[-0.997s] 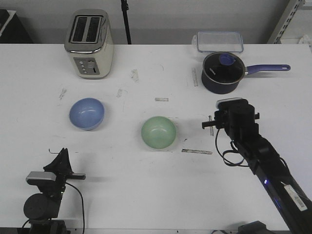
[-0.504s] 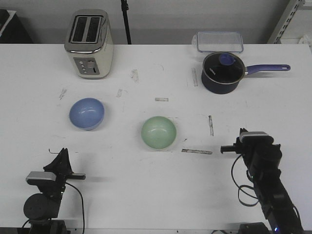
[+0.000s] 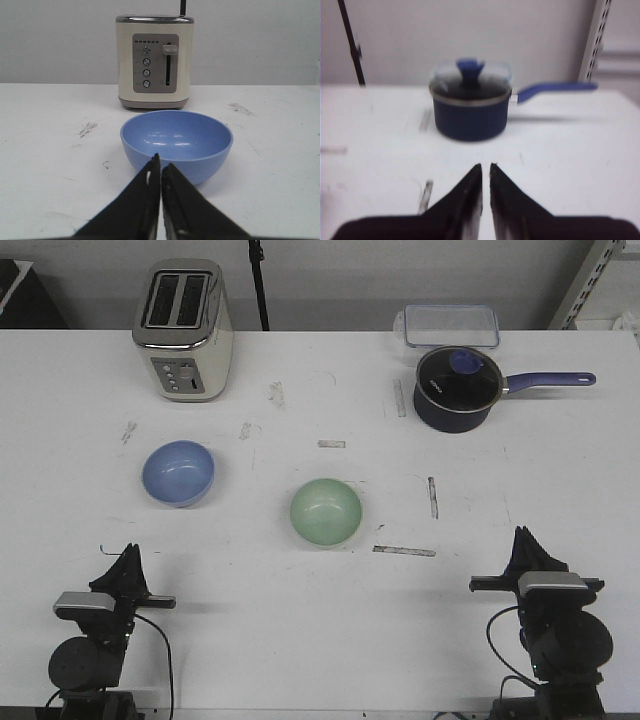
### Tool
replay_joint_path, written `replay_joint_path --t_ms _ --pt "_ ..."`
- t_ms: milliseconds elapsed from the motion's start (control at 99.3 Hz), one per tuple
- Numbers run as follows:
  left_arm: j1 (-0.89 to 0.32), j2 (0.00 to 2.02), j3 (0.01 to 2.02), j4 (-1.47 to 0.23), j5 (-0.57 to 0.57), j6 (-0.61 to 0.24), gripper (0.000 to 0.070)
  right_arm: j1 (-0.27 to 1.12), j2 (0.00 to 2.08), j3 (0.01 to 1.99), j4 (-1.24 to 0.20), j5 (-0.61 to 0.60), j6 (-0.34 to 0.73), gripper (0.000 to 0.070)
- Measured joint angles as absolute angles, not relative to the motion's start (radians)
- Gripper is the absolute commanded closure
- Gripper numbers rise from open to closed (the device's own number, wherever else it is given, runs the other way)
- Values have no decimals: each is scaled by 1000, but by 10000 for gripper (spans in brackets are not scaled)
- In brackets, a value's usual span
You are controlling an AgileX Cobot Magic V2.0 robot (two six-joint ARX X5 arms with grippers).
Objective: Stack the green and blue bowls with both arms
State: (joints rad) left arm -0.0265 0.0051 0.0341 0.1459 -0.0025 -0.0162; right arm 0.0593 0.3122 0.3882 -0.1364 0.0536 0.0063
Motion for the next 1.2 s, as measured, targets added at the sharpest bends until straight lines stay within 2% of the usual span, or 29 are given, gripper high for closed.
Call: replay_joint_path --t_ms 383,1199 --pt "-27 5 34 146 -2 -16 698 60 159 388 -122 54 6 682" --pt "-27 5 35 145 -2 -16 699 60 157 388 -122 54 6 682"
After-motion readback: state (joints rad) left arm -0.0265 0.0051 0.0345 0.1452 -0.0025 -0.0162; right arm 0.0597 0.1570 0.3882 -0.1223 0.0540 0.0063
